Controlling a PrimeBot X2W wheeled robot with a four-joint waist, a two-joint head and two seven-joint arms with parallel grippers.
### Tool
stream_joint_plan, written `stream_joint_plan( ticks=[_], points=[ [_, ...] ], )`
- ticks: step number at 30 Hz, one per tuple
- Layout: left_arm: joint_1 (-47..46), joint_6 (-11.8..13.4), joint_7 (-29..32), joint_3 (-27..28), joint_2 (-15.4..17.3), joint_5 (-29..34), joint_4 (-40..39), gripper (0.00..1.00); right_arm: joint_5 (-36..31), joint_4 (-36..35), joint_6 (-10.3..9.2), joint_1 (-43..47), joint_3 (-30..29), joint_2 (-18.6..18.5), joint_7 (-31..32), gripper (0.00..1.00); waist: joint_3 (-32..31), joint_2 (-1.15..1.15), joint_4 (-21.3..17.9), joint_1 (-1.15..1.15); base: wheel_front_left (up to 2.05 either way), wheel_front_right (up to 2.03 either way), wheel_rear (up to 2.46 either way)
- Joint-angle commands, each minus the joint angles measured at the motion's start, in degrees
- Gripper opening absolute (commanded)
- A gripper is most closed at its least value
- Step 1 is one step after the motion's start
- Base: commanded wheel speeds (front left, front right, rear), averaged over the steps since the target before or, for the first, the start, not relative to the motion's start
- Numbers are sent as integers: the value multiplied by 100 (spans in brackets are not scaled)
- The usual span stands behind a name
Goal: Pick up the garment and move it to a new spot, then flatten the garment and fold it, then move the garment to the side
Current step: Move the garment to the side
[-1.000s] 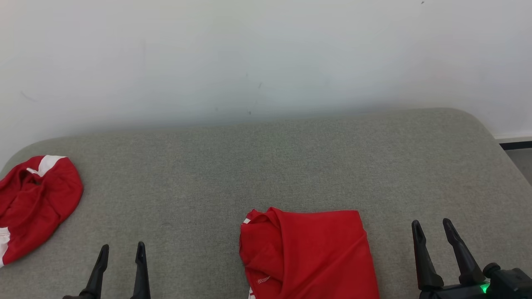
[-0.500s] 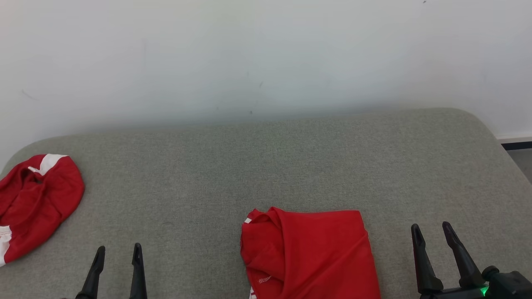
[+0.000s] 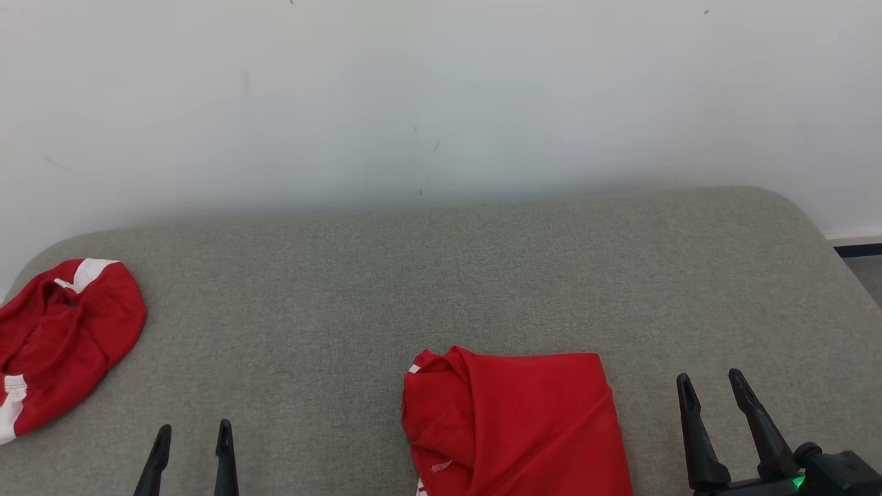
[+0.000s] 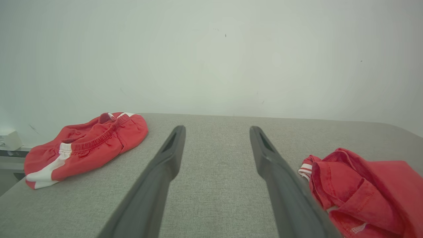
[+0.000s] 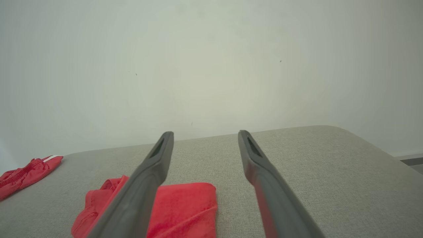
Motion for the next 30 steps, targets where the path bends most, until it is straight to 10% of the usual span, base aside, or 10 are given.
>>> stream_joint_plan(
  ticks=[1, 15, 30],
  points=[
    [61, -29, -2, 19, 13, 8, -28, 100, -72, -5, -12, 44, 22, -43, 0, 100, -16, 0, 12, 0, 0, 0, 0],
    [106, -101, -2, 23, 63, 87, -2, 100, -60, 209, -13, -44, 216, -185, 0, 100, -82, 0, 89, 0, 0, 0, 0],
    [-111, -143, -2, -197, 21, 82, 138, 100, 243, 2328, -13, -1298, 685, -508, 597, 100, 193, 0, 532, 0, 0, 0, 0]
  ],
)
